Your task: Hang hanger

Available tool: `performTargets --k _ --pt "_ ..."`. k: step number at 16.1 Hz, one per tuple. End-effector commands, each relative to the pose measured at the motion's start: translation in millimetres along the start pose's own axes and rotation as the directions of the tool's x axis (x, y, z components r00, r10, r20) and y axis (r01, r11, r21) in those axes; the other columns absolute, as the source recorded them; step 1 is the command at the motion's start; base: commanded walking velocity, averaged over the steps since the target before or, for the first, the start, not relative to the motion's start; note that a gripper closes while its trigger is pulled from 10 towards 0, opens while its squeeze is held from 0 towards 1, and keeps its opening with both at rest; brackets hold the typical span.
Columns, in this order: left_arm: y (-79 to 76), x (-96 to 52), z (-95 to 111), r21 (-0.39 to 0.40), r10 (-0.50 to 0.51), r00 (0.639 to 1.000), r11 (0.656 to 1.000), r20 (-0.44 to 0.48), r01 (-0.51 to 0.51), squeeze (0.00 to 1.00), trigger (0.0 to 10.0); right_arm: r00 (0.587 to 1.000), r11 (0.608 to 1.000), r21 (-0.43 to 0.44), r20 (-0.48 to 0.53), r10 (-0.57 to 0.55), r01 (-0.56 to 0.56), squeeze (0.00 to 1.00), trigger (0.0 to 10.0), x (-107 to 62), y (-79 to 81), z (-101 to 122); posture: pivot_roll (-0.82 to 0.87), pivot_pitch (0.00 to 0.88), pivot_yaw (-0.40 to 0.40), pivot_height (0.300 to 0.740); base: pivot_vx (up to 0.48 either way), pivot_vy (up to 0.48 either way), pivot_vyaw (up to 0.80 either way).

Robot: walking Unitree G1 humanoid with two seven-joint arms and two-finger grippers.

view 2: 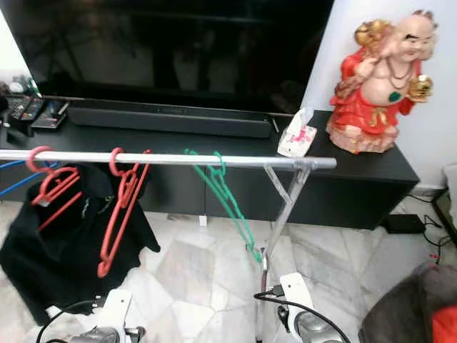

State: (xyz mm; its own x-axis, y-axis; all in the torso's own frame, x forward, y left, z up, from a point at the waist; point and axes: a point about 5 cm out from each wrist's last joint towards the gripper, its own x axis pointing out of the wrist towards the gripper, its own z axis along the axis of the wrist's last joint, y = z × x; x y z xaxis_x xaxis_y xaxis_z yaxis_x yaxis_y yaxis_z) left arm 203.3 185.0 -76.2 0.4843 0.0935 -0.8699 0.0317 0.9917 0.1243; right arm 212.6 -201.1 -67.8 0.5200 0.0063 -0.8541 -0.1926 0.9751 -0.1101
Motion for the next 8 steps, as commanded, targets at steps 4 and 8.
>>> performTargets --k 4,8 --pt "-1.1 0.0 -2.2 -0.004 -0.003 1.000 1.000 -0.009 0.003 0.00 10.0 1.000 1.000 0.000 -0.010 -0.008 0.008 0.00 10.0 -0.6 -2.3 -4.4 -0.06 0.000 -0.062 0.740 -0.280 0.000 0.00" --pt "-0.9 0.1 0.1 -0.004 -0.004 1.000 1.000 -0.003 0.004 0.00 10.0 1.000 1.000 0.002 -0.005 -0.010 0.010 0.00 10.0 -0.6 -3.3 -2.5 -0.06 0.000 -0.063 0.740 -0.283 0.000 0.00"
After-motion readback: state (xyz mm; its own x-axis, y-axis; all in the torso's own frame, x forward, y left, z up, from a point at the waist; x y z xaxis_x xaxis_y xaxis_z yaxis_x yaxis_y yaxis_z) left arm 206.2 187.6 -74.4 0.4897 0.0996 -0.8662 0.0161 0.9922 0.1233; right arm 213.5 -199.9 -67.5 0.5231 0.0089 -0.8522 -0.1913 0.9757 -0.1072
